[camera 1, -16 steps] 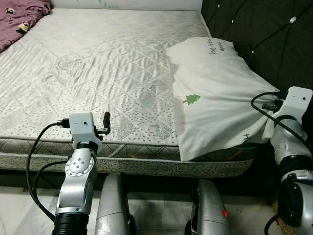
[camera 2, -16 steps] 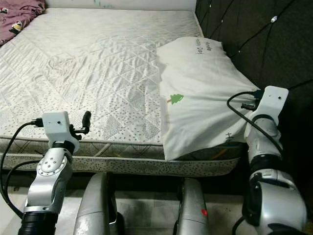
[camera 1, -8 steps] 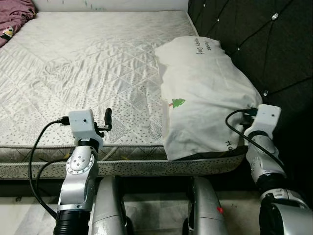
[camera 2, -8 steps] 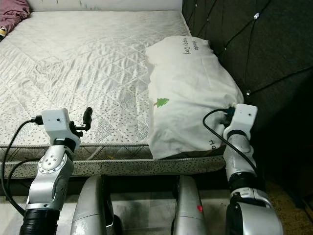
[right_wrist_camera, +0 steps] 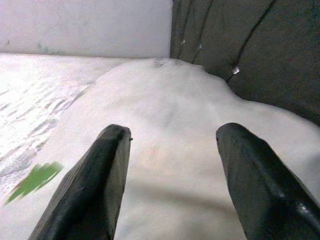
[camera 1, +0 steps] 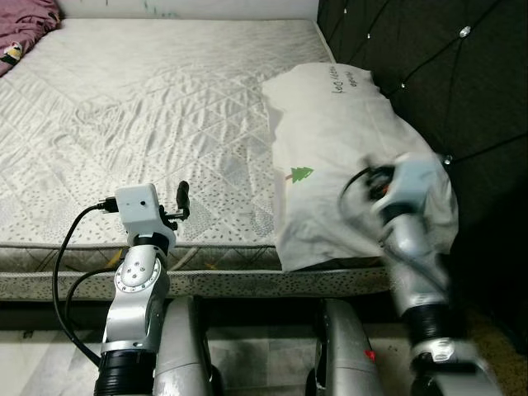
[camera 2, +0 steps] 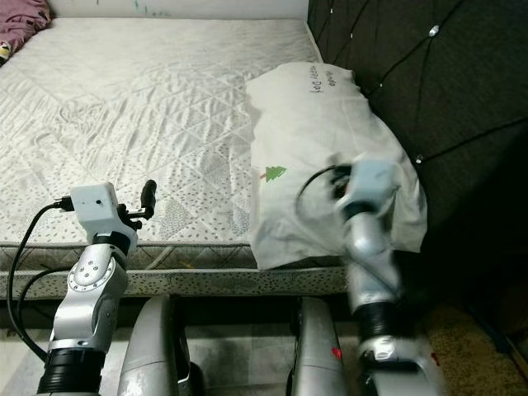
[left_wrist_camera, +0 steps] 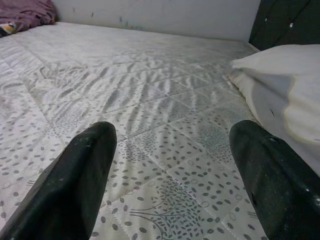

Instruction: Clean up the room

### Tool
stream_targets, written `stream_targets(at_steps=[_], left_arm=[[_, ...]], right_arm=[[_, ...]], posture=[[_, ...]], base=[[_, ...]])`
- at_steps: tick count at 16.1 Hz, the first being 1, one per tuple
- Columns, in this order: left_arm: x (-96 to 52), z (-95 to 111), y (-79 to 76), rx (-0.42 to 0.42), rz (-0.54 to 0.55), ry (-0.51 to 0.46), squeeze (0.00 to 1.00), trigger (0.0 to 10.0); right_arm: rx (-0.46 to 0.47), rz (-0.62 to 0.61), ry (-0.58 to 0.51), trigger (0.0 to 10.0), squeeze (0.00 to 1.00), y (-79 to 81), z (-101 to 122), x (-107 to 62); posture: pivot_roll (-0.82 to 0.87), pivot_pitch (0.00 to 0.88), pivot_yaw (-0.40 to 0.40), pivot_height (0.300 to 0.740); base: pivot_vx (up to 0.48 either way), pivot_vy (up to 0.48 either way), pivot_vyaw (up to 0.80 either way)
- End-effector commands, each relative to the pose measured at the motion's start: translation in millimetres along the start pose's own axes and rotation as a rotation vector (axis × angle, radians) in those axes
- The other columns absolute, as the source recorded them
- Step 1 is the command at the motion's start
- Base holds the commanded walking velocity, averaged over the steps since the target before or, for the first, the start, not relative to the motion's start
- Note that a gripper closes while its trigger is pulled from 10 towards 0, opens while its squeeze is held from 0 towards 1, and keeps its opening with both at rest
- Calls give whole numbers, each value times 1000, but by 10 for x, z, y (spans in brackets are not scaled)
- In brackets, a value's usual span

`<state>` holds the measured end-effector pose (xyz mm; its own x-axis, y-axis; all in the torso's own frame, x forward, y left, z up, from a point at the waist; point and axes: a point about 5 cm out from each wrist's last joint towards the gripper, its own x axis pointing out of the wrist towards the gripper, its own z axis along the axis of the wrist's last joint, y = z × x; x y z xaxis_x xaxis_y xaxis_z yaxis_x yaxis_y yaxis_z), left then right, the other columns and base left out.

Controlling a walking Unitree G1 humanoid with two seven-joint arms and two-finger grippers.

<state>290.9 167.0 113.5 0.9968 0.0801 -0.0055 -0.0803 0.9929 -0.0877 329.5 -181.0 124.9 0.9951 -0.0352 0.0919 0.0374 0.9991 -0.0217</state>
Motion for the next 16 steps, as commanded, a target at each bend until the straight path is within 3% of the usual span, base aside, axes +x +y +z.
stream_targets(at_steps=[1, 4, 6, 7, 10, 13, 16], left_arm=[[60, 34, 23, 7, 17, -9, 0, 10000], [113, 67, -25, 2, -21, -22, 0, 10000], [195, 131, -74, 7, -48, -44, 0, 10000], [234, 165, -66, 7, -39, -57, 0, 10000], [264, 250, -63, -2, -36, -90, 0, 10000], [279, 245, -125, -40, -66, -89, 0, 10000], [183, 164, -112, -32, -61, -53, 0, 10000]], right_arm=[[20, 23, -57, 10000, 1000, 73, 109, -43], [44, 65, -65, 10000, 1000, 227, 151, -79], [-1, 84, -91, 10000, 1000, 266, 203, -55], [3, 103, -117, 10000, 0, 249, 238, -55], [63, 71, -102, 10000, 0, 218, 259, 1], [63, 107, -114, 10000, 0, 276, 331, 69], [79, 71, -83, 10000, 0, 214, 254, 19]], posture=[[-62, 0, 20, 533], [-76, 0, 41, 533], [-90, 0, 47, 533], [-89, 0, 52, 533], [-81, 0, 52, 557], [-85, 0, 39, 595], [-78, 0, 26, 633]], base=[[0, 0, 0], [0, 0, 0], [0, 0, 0], [0, 0, 0], [0, 0, 0], [0, 0, 0], [0, 0, 0]])
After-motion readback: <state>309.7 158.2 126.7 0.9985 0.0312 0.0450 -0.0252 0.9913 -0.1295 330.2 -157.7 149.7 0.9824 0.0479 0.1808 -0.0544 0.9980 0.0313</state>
